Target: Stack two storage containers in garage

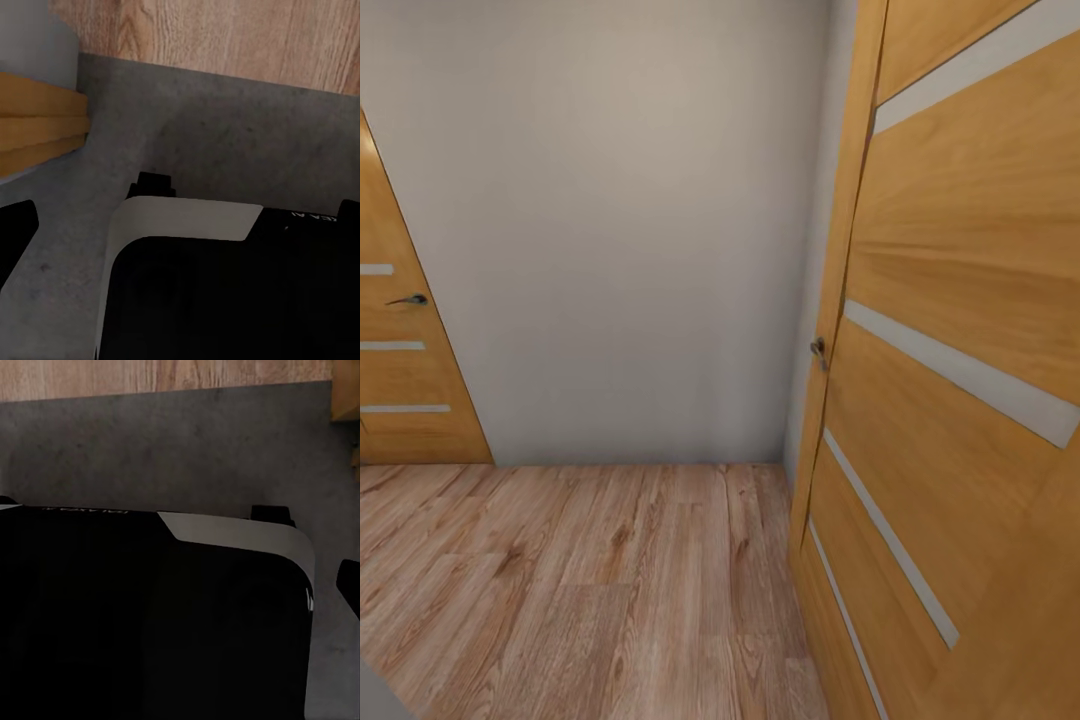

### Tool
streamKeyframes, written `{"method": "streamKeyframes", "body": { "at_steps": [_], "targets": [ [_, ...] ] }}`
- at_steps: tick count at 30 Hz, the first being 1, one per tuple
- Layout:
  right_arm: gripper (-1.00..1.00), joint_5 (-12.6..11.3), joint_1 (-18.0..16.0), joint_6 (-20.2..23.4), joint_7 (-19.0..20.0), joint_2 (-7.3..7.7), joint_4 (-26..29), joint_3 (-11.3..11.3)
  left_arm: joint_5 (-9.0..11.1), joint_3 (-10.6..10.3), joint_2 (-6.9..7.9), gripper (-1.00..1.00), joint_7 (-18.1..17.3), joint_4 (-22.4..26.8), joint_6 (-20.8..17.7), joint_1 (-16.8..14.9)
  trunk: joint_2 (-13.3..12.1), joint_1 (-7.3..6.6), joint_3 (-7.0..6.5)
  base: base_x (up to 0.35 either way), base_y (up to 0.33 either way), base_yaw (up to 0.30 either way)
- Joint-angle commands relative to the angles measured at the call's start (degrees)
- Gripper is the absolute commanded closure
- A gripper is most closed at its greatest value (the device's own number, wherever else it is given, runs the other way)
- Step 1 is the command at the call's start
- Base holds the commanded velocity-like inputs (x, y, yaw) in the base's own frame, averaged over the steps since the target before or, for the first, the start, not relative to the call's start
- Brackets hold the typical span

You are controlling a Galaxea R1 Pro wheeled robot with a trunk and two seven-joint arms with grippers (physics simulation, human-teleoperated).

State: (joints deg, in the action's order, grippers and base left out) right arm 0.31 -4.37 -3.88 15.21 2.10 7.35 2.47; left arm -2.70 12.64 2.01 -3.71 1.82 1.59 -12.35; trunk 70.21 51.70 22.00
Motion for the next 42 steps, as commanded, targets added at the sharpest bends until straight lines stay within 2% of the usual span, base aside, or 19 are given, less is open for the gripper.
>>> {"method": "streamKeyframes", "body": {
  "at_steps": [1, 14, 29, 42],
  "targets": [
    [-1.0, 0.04, -0.03, -0.16, 0.27, 0.01, -0.06, 0.26, -0.28, 0.44, 0.01, -1.0, -0.22, -0.06, 0.17, -0.04, 0.04, 0.0, 0.06, 0.021, 0.0, 0.0],
    [-1.0, 0.04, -0.04, -0.16, 0.29, 0.01, -0.06, 0.26, -0.31, 0.39, 0.01, -1.0, -0.2, -0.06, 0.17, -0.04, 0.04, 0.0, 0.06, 0.162, 0.0, 0.0],
    [-1.0, 0.04, -0.04, -0.16, 0.29, 0.01, -0.06, 0.26, -0.31, 0.37, 0.07, -1.0, -0.24, -0.06, 0.17, -0.04, 0.04, 0.0, 0.06, 0.03, 0.0, 0.0],
    [-1.0, 0.04, -0.03, -0.16, 0.26, 0.01, -0.06, 0.26, -0.29, 0.37, 0.03, -1.0, -0.24, -0.06, 0.2, -0.04, 0.04, 0.0, 0.06, 0.139, 0.0, 0.0]
  ]
}}
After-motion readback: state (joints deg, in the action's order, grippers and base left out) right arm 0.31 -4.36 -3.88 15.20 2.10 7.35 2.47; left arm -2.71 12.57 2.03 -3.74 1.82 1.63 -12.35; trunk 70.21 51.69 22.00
